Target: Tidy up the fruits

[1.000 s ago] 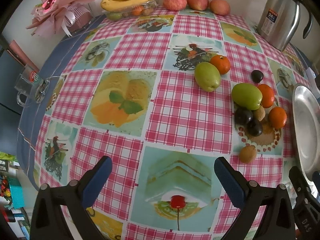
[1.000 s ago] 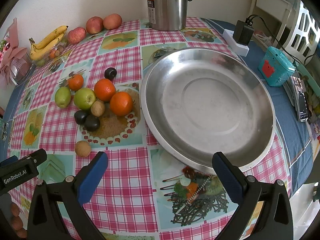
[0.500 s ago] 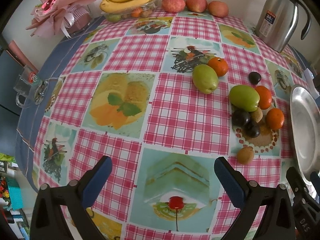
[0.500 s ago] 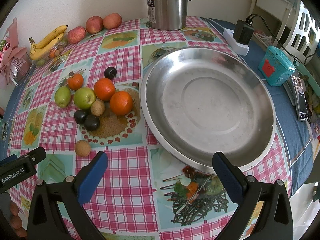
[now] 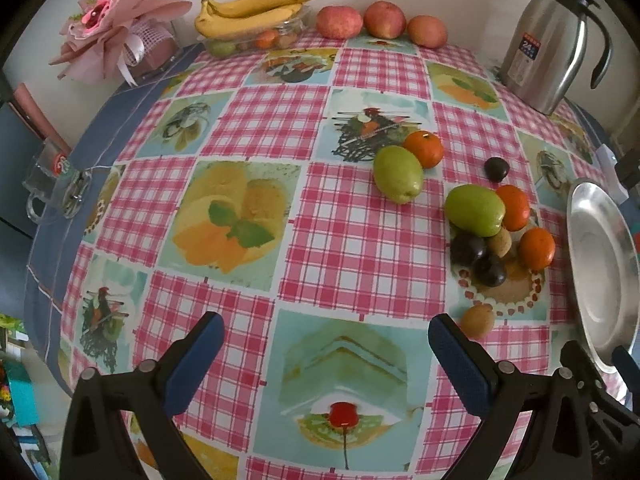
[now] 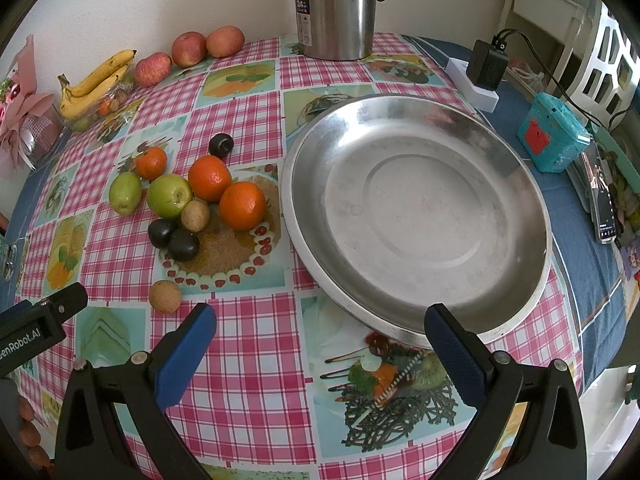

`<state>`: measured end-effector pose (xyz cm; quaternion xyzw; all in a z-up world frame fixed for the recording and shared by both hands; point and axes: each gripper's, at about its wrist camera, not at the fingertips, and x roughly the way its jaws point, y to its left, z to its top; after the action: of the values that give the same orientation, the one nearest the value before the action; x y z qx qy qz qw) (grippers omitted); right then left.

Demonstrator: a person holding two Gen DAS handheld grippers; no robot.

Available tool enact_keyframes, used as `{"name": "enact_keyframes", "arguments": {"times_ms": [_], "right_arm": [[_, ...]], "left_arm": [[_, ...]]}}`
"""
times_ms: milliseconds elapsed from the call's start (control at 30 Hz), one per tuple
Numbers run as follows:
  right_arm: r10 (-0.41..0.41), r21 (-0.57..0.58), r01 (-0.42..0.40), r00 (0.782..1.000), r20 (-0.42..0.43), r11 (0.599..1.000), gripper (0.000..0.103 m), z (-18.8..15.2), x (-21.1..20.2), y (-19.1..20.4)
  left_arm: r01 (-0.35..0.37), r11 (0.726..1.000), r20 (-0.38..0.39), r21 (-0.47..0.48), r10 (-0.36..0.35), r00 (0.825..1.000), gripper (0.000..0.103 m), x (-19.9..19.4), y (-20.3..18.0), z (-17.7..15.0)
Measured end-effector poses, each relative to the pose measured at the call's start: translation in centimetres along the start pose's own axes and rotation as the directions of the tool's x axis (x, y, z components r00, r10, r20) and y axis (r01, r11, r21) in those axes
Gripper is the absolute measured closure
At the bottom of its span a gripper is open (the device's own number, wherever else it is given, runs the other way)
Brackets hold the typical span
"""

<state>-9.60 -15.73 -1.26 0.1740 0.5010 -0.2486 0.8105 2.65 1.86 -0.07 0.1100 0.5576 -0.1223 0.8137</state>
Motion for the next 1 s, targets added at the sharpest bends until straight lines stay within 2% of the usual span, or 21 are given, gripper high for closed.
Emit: {"name": "enact_keyframes", "arguments": {"times_ms": [167,300,433,533,667,767,867,1000], "right_arm": [[-0.005,-0.032,0.007,0.999,0.049,0.999,0.0,0.3,-1.3,0.7],[0.037,-0.012,-0.036,0.995,0.089,0.999,0.0,1.5,-2.8,1.3],[0.043,-0.004,-0.043,0.992,0.119,0.999,0.0,3.3,-4.0,2.4],[0.08,0.036,-0.084,0.991,0.107,0.996,0.0,4.8,-4.2,2.7],[0.064,0.046,-0.067,0.995,0.075,0.997,0.0,6.0,-3.7,3.9],[0.088,0.095,-0.093,0.995,0.05,0.991,0.0,6.1,-2.7,3.8],[0.084,0.139,-0.087,0.996,0.024,0.987,0.0,6.5,-1.7,3.7],[0.061,0.118,-0.065,0.997,0.042,0.991,0.0,6.5,-1.5,3.9]], "left_arm": [[0.019,0.999,0.035,-0.025,-0.018,0.999,0.0,-0.5,0.2,0.5],[0.047,0.997,0.057,-0.057,-0.044,0.997,0.0,-1.2,0.5,1.4],[0.07,0.994,0.06,-0.085,-0.065,0.996,0.0,-1.6,0.7,2.5],[0.084,0.989,0.052,-0.119,-0.078,0.996,0.0,-1.4,0.8,3.2],[0.091,0.986,0.026,-0.141,-0.088,0.996,0.0,-0.1,0.5,3.6],[0.089,0.983,0.001,-0.16,-0.091,0.996,0.0,0.9,0.4,3.5],[0.074,0.987,-0.002,-0.14,-0.076,0.997,0.0,1.4,0.1,3.3],[0.076,0.99,-0.022,-0.121,-0.079,0.997,0.0,2.0,-0.4,3.2]]}}
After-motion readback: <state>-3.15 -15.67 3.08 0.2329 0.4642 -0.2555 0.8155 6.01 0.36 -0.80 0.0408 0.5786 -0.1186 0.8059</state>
